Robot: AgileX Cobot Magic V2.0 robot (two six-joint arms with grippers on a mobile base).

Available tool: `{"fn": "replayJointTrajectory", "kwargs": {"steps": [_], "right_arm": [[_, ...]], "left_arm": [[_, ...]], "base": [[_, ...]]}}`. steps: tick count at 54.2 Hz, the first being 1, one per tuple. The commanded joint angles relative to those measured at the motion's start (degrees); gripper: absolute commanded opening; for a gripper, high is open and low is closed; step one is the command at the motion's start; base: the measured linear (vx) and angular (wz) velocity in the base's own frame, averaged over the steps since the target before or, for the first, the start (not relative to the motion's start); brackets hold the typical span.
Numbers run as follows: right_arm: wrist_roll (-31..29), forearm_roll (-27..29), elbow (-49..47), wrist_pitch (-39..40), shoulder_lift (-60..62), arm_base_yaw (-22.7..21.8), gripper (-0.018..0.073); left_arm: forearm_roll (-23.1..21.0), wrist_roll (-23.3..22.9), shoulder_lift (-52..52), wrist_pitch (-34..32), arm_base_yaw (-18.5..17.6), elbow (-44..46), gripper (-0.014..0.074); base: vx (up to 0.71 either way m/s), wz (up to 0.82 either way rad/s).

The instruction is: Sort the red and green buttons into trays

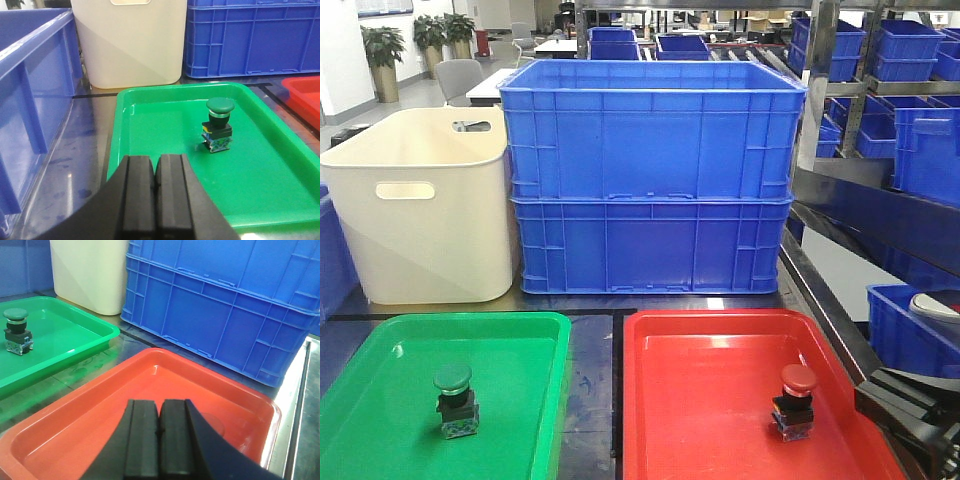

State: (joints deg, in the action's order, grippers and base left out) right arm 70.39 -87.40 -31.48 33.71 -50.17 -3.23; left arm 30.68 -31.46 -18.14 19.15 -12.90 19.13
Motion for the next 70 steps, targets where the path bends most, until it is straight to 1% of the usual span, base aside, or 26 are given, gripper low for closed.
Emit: {"fn": "replayJointTrajectory", "kwargs": {"steps": [1, 2, 3, 4, 7, 11, 14, 17, 20, 26, 29, 70], "right_arm": [[-0.02, 2.36, -1.66, 0.16, 0.54, -0.36, -0.0011], [-0.02, 2.36, -1.66, 0.16, 0.54, -0.36, -0.0011], [-0.02, 2.42, -1.66, 0.16, 0.54, -0.36, -0.0011], [-0.02, 2.42, -1.66, 0.16, 0.54, -0.36, -0.0011], [-0.02, 2.42, -1.66, 0.16, 0.54, -0.36, -0.0011], [-0.08, 2.42, -1.66, 0.16, 0.54, -0.36, -0.0011], [-0.08, 2.42, -1.66, 0.16, 0.54, -0.36, -0.0011], [-0.08, 2.42, -1.66, 0.16, 0.54, -0.36, -0.0011], [-0.08, 2.42, -1.66, 0.16, 0.54, -0.36, -0.0011], [-0.08, 2.27, -1.66, 0.16, 0.54, -0.36, -0.0011], [-0.08, 2.19, -1.66, 0.16, 0.54, -0.36, -0.0011], [-0.08, 2.68, -1.66, -0.26, 0.14, -0.32, -0.0011]], "left_arm": [[-1.18, 3.41, 0.62, -4.21, -0.24, 0.04, -0.0006], [-2.67, 5.16, 0.99, -4.64, -0.16, -0.85, -0.0006], [-3.54, 7.88, 1.73, -5.31, 0.03, -1.98, -0.0006], [-5.05, 9.37, 2.54, -5.96, 0.32, -2.84, -0.0006], [-8.91, 15.59, 5.32, -9.6, 1.69, -6.82, -0.0006], [-17.1, 22.47, 10.16, -14.75, 4.56, -13.07, -0.0006], [-22.0, 26.11, 13.77, -17.04, 6.88, -16.66, -0.0006], [-26.21, 27.52, 17.34, -17.92, 9.21, -19.56, -0.0006], [-26.23, 27.73, 19.96, -13.02, 10.61, -19.27, -0.0006], [-23.14, 28.08, 19.67, -11.23, 11.35, -19.27, -0.0006], [-23.18, 28.0, 19.67, -10.4, 11.35, -19.27, -0.0006], [-23.45, 28.0, 19.6, -10.27, 11.35, -19.22, -0.0006]], "base": [[0.0, 0.0], [0.0, 0.0], [0.0, 0.0], [0.0, 0.0], [0.0, 0.0], [0.0, 0.0], [0.0, 0.0], [0.0, 0.0], [0.0, 0.0], [0.0, 0.0], [0.0, 0.0], [0.0, 0.0]]}}
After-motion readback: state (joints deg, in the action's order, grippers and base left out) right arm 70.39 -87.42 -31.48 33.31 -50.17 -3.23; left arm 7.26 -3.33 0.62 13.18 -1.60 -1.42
